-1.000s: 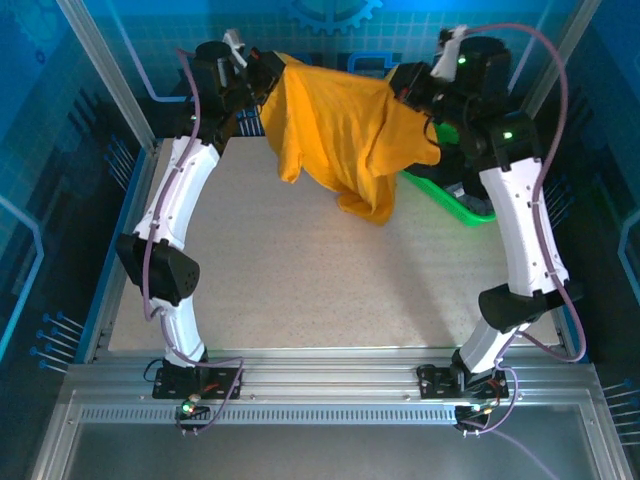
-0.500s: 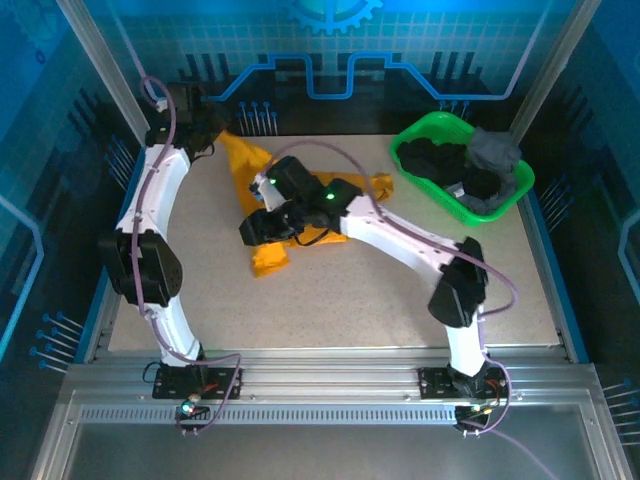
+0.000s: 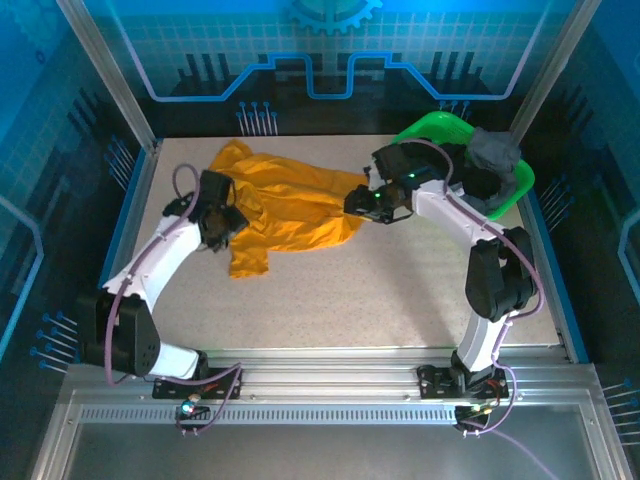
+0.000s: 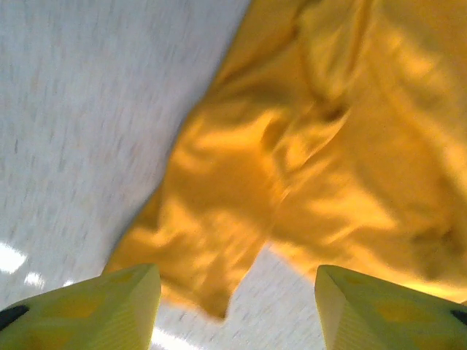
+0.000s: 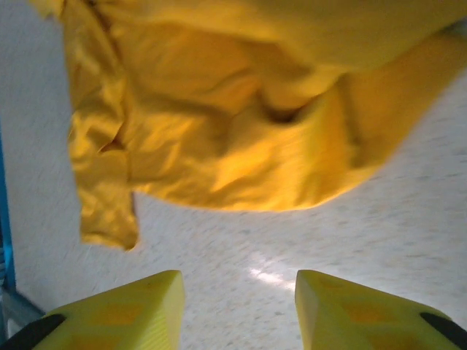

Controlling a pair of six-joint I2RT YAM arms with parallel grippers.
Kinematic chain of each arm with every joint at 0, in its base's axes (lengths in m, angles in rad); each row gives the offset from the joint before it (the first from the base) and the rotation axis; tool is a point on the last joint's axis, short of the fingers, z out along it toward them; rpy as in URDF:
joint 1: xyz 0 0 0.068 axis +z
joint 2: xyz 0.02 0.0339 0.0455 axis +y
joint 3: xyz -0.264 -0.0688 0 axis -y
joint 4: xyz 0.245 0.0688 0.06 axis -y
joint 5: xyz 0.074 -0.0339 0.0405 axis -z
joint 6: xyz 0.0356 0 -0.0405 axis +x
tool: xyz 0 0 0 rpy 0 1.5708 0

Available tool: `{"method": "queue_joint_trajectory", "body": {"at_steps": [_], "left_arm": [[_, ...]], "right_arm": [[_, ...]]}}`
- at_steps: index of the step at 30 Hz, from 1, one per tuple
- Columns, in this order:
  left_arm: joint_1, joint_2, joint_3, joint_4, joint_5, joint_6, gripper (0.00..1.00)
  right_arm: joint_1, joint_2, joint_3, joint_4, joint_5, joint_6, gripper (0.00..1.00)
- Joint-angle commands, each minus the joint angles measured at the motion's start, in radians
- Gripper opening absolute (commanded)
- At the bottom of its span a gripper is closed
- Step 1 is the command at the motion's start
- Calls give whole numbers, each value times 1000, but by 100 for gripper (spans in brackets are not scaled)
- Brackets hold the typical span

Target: Fold and stack the t-shirts

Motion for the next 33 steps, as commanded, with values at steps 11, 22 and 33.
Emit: {"method": "queue_joint_trajectory", "body": {"at_steps": [11,22,33], "left_arm": [[-177,316,145,-65,-64,200,48],[-330,448,138,-123,-189,264,49],[-347,470,99,-96,-195,290,40]], "right_arm": [[-46,-34,-40,-31,64,7,44],[-59,-101,-81,-27,53,25,46],[-58,-100,-101,-20,40,44,46]]}}
